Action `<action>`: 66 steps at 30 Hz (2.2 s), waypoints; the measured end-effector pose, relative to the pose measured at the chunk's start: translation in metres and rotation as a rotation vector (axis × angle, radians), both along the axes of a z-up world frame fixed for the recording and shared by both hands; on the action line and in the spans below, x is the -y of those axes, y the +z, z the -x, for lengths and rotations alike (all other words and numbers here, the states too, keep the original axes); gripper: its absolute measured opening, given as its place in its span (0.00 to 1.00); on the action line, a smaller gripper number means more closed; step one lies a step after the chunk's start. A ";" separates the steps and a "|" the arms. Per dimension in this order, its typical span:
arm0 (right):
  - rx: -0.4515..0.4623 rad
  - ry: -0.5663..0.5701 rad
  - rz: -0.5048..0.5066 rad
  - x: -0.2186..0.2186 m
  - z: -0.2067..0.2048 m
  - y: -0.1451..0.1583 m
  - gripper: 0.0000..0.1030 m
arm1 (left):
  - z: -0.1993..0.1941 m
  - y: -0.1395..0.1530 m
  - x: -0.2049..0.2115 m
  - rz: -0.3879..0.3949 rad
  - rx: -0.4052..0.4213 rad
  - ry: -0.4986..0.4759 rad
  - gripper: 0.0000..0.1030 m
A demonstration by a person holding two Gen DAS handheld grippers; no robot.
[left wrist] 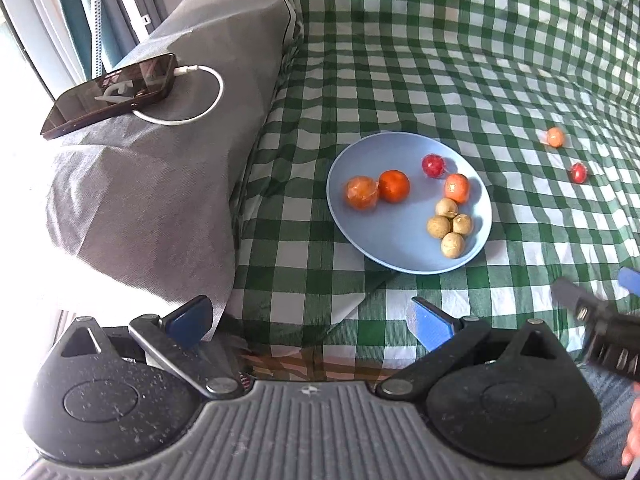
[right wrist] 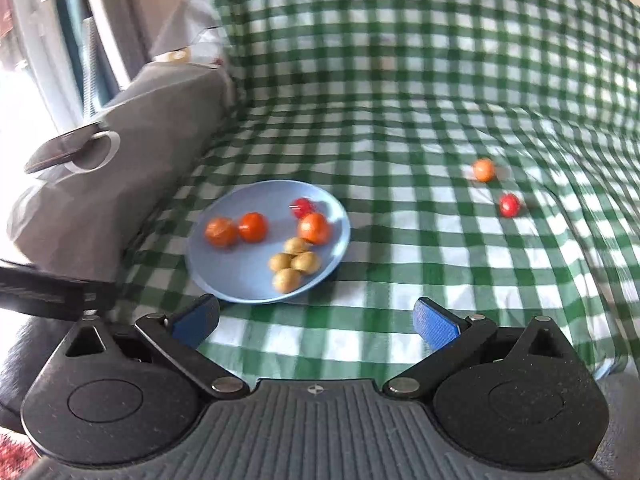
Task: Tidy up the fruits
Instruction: 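Grasp a netted red plum with the right tool while the left tool grasps a netted orange fruit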
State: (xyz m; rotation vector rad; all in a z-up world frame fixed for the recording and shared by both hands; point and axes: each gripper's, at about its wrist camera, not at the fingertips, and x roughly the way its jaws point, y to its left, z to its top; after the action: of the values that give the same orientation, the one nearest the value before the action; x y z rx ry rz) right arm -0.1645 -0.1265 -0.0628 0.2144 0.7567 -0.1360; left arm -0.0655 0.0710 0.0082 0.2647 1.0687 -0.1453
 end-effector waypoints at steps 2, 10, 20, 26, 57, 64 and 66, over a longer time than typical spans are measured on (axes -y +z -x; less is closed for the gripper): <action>0.005 -0.061 0.012 0.022 -0.007 -0.010 0.99 | -0.007 -0.004 0.007 -0.013 -0.019 0.001 1.00; 0.025 -0.347 0.088 0.142 -0.061 -0.072 0.99 | -0.041 -0.016 0.058 -0.046 -0.079 -0.035 1.00; 0.041 -0.351 0.120 0.225 -0.145 -0.129 0.56 | -0.087 -0.036 0.151 -0.048 -0.107 -0.110 1.00; 0.042 -0.469 0.202 0.242 -0.128 -0.130 0.30 | -0.117 -0.049 0.237 -0.019 -0.032 -0.256 1.00; 0.123 -0.738 0.202 0.309 -0.106 -0.130 0.30 | -0.152 -0.078 0.368 0.131 -0.004 -0.549 0.36; 0.208 -0.603 0.222 0.254 -0.067 -0.063 0.31 | -0.090 -0.020 0.250 0.114 0.024 -0.443 0.36; 0.217 -0.497 0.192 0.224 -0.046 -0.041 0.31 | -0.075 -0.011 0.215 0.094 0.014 -0.409 0.36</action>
State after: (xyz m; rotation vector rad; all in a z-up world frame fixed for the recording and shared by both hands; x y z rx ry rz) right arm -0.1188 -0.3506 -0.1042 0.2269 0.4587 -0.6445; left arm 0.0091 -0.1439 -0.0032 0.3964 0.9804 -0.5578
